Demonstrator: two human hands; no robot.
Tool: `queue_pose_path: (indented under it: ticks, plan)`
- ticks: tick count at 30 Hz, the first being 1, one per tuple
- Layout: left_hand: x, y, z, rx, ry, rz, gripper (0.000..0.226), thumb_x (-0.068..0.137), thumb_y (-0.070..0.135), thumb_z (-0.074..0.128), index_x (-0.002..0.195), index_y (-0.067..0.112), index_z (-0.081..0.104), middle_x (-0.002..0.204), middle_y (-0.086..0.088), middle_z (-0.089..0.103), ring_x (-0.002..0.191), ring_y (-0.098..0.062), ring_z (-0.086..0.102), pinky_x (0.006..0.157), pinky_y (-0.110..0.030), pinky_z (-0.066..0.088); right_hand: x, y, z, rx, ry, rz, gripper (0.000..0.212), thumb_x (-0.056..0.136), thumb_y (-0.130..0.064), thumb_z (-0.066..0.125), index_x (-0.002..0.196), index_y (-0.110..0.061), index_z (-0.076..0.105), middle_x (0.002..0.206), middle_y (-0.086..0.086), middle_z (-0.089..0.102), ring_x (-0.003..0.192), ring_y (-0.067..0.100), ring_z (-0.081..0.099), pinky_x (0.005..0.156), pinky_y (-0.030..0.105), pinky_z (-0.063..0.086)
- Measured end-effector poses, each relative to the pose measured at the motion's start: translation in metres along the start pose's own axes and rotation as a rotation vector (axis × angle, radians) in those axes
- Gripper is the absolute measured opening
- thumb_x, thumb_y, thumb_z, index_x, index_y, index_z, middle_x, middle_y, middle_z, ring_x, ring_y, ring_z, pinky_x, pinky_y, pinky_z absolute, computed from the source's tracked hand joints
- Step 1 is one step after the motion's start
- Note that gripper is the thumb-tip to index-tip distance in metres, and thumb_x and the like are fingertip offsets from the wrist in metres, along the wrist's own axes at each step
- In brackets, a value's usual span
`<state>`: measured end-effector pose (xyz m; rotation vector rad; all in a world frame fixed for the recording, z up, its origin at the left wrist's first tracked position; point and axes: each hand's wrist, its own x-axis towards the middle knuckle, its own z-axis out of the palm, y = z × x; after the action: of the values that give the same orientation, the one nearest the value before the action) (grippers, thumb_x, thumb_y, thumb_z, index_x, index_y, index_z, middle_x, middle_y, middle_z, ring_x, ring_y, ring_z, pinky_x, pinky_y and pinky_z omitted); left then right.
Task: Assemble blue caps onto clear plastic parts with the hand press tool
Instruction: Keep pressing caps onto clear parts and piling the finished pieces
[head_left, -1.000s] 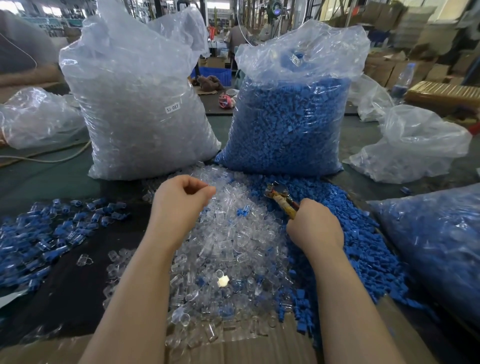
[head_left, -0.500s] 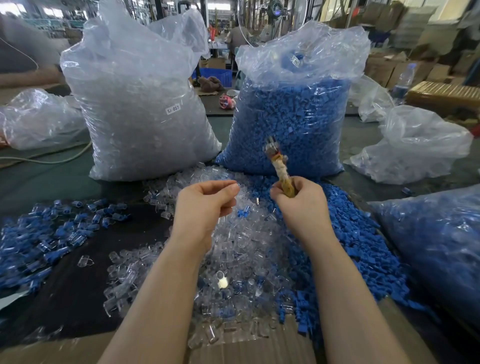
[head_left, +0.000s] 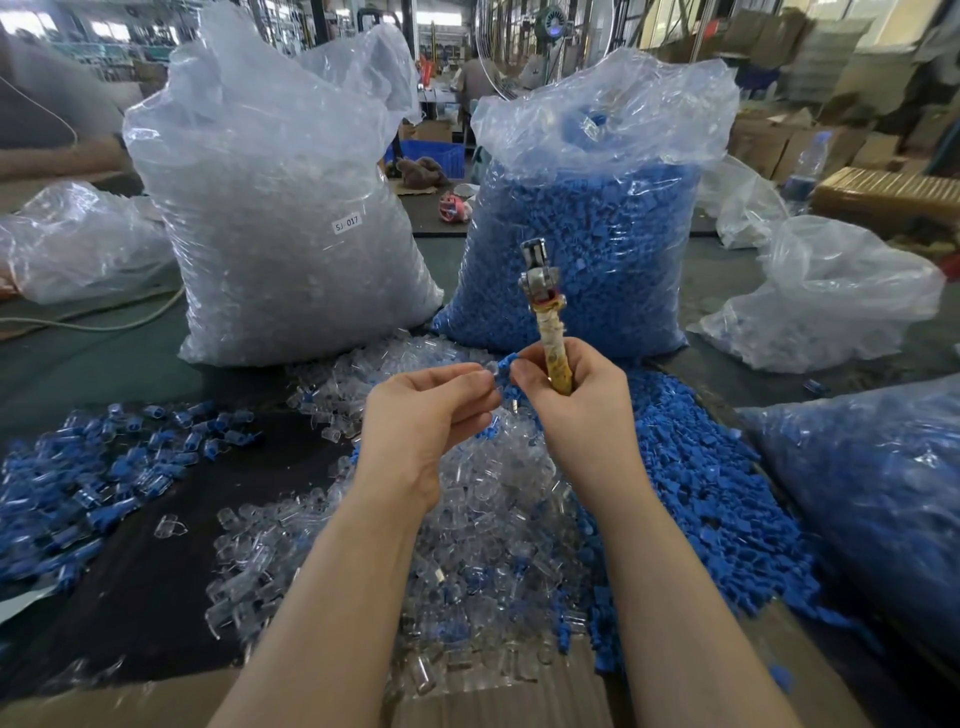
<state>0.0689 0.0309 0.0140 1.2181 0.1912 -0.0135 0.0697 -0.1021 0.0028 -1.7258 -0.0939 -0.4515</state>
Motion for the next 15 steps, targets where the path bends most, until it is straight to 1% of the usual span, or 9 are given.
queue_pose_path:
  ticks: [3,6,8,11,15]
  plan:
    - [-0.0012,0.0011,0.0003,0.004,-0.022,0.002,0.008,0.080,0.004,0.075,0.088,0.004,0.072,0.075,-0.009,0.076,0.070,-0.015,0.074,0.057,-0.019,0.057,-0.0013,0.0028,0.0029,-0.001,0.001,-0.026,0.010,0.090,-0.016,0.069,0.083,-0.018,0.063,0.059,-0.017,0.057,0.053,-0.002,0.047,0.054,0.012,0.039]
    - [-0.0020,0.0015,0.0006,0.007,-0.040,0.006,0.007,0.080,0.004,0.075,0.086,0.005,0.072,0.077,-0.010,0.076,0.073,-0.016,0.075,0.058,-0.020,0.057,-0.0016,0.0041,0.0069,-0.012,0.011,-0.035,0.012,0.090,-0.015,0.069,0.082,-0.022,0.062,0.062,-0.020,0.059,0.057,-0.002,0.051,0.057,0.012,0.040]
    - [-0.0026,0.0017,0.0006,0.015,-0.046,0.015,0.005,0.081,0.003,0.074,0.085,0.006,0.073,0.078,-0.010,0.076,0.073,-0.017,0.075,0.059,-0.020,0.057,-0.0020,0.0059,0.0084,-0.017,0.018,-0.032,0.013,0.089,-0.016,0.069,0.082,-0.024,0.062,0.063,-0.020,0.060,0.059,-0.002,0.052,0.059,0.015,0.042]
    - [-0.0040,0.0018,0.0005,0.040,-0.044,0.048,0.006,0.081,0.001,0.074,0.082,0.007,0.073,0.079,-0.010,0.076,0.076,-0.019,0.075,0.060,-0.020,0.057,-0.0029,0.0086,0.0095,-0.052,0.013,-0.028,0.008,0.089,-0.020,0.069,0.084,-0.022,0.064,0.064,-0.016,0.060,0.060,0.001,0.052,0.059,0.023,0.046]
    - [-0.0054,0.0014,0.0012,0.088,-0.010,0.119,0.006,0.080,0.001,0.074,0.084,0.006,0.073,0.077,-0.010,0.076,0.077,-0.019,0.075,0.061,-0.020,0.057,-0.0034,0.0089,0.0102,-0.066,0.007,-0.028,0.006,0.090,-0.022,0.068,0.085,-0.023,0.065,0.064,-0.015,0.060,0.060,0.001,0.052,0.060,0.024,0.047]
